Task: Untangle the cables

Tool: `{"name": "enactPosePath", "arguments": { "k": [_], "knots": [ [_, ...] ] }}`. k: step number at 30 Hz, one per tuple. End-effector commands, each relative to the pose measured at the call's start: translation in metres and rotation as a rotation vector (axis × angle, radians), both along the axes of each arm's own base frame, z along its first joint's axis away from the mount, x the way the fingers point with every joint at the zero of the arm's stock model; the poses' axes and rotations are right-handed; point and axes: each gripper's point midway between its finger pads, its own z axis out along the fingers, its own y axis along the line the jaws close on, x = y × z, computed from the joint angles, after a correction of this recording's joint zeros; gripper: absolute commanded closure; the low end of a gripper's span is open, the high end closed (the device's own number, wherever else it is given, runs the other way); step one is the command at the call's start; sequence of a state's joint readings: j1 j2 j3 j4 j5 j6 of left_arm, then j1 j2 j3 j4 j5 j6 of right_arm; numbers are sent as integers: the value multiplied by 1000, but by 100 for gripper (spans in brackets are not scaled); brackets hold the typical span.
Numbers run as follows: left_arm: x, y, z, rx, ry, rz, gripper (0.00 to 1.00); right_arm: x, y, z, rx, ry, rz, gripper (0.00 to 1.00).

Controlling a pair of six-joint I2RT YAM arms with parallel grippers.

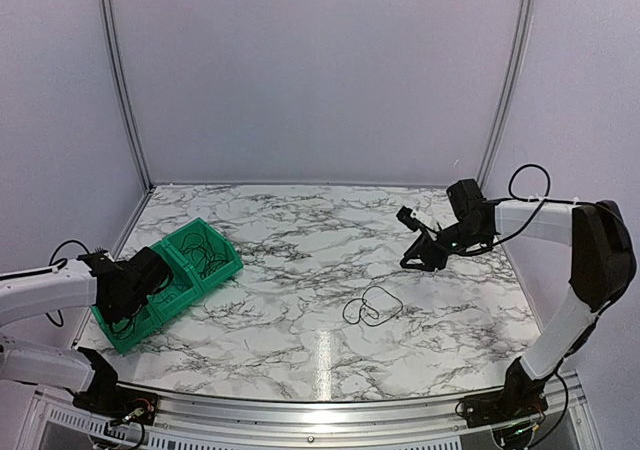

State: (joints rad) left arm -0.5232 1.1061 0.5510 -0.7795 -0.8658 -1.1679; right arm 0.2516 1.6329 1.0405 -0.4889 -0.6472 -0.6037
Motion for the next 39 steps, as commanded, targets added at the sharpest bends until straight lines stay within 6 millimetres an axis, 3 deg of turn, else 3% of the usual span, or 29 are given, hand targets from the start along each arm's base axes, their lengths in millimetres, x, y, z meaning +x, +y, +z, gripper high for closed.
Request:
{"name": "enactPosePath", "arguments": {
  "k": [1, 5, 9, 13, 19, 30, 32, 35, 36, 39],
  "knots": [
    [8, -6, -15, -54, 13, -19, 100, -4, 7, -2, 6, 16, 32, 62],
    [12, -10, -20, -99, 34, -42, 100, -5, 9, -4, 0, 19, 39, 62],
    [13, -11, -17, -115, 44, -61, 79, -6, 10, -5, -7, 20, 42, 62],
    [17, -14, -3, -140, -4, -78, 67, -6, 10, -6, -12, 17, 43, 62],
    [24, -14, 34, -148, -87, -88, 55, -8, 13, -7, -16, 18, 55, 62],
    [65, -31, 140, -73, -206, -266, 48, -11, 15, -12, -23, 32, 69, 62],
    [80, -54, 149, -104, -228, -403, 51, -14, 18, -14, -28, 31, 84, 62],
    [107, -130, 163, -255, -366, -748, 55, -25, 27, -23, -66, 27, 141, 62],
    [109, -158, 165, -303, -400, -864, 56, -29, 31, -25, -83, 21, 159, 62],
    [111, -218, 154, -354, -390, -1037, 57, -44, 44, -27, -99, 15, 234, 63]
  ]
}}
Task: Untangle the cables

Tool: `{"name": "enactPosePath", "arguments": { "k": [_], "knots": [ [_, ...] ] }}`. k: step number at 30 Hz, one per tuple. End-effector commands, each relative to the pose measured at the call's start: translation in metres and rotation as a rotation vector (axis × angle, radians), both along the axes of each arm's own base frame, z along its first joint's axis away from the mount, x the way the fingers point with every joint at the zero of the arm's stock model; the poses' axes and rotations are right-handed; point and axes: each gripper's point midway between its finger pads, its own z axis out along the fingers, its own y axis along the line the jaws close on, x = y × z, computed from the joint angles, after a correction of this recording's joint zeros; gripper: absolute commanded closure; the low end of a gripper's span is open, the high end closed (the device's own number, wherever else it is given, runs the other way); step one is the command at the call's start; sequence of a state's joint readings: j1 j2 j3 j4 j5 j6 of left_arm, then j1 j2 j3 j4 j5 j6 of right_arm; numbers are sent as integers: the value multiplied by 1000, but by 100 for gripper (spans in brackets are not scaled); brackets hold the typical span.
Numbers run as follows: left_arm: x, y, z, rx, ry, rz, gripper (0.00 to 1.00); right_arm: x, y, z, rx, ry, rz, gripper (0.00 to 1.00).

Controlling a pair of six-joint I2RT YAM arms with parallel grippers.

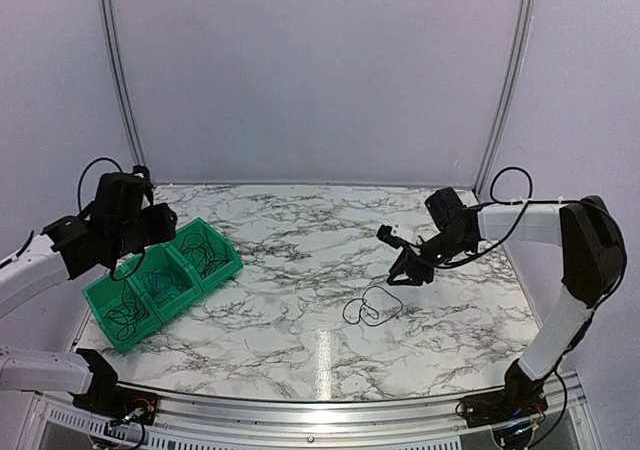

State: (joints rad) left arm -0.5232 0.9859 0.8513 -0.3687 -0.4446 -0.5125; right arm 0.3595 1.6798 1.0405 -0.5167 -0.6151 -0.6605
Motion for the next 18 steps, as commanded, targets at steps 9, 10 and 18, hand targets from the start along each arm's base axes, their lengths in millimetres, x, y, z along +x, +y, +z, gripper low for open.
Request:
{"name": "enactPosePath", "arguments": {
  "k": [9, 10, 18],
  "knots": [
    [6, -213, -65, 62, 62, -527, 34, -63, 32, 3, -76, -82, 302, 55],
    [7, -218, -71, 42, 68, -512, 30, -68, 34, 1, -104, -110, 326, 54],
    [26, -204, -89, -91, 22, -267, 1, -69, 25, -35, -293, -166, 329, 55]
  ]
}}
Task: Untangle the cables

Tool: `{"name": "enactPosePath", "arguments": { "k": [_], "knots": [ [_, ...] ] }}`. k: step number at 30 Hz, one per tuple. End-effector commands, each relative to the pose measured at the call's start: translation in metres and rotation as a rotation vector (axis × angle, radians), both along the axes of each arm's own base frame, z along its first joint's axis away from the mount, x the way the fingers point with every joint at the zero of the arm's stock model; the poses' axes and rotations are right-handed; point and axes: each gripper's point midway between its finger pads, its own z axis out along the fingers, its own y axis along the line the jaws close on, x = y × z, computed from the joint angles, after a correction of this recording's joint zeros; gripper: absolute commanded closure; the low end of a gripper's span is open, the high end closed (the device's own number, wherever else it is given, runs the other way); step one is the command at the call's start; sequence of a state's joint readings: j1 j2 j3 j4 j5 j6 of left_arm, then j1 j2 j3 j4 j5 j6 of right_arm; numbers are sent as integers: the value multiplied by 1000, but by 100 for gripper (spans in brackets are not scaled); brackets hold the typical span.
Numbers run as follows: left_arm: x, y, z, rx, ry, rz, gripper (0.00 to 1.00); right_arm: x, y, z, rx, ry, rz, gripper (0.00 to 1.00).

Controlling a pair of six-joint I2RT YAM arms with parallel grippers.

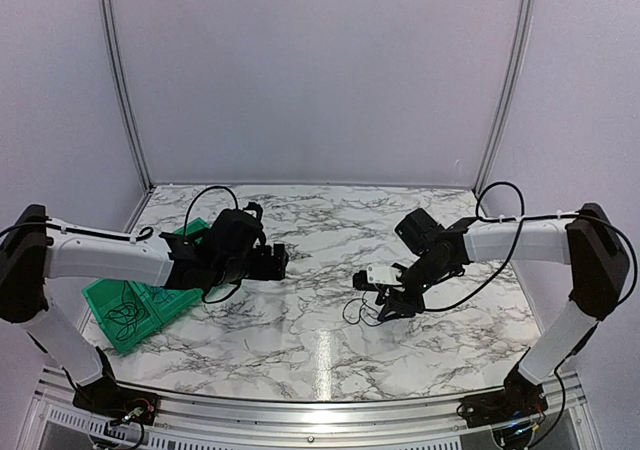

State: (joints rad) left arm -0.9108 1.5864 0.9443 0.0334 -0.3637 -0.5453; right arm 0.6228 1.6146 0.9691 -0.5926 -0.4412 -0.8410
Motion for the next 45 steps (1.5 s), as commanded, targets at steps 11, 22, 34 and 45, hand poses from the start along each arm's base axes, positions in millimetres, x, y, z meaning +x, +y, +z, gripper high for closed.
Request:
{"name": "enactPosePath", "arguments": {
  "k": [11, 22, 34, 45],
  "knots": [
    [34, -10, 9, -46, -73, 133, 2, 0, 11, -25, -84, -85, 23, 54],
    [27, -21, 27, -94, -123, 26, 5, 20, 22, 4, -53, -199, -23, 100],
    [-17, -89, 80, -288, -344, -471, 11, 20, 43, 112, 129, -175, -17, 100],
    [-21, -142, 82, -429, -355, -566, 17, 22, 62, 206, 318, -170, 7, 100]
  ]
}}
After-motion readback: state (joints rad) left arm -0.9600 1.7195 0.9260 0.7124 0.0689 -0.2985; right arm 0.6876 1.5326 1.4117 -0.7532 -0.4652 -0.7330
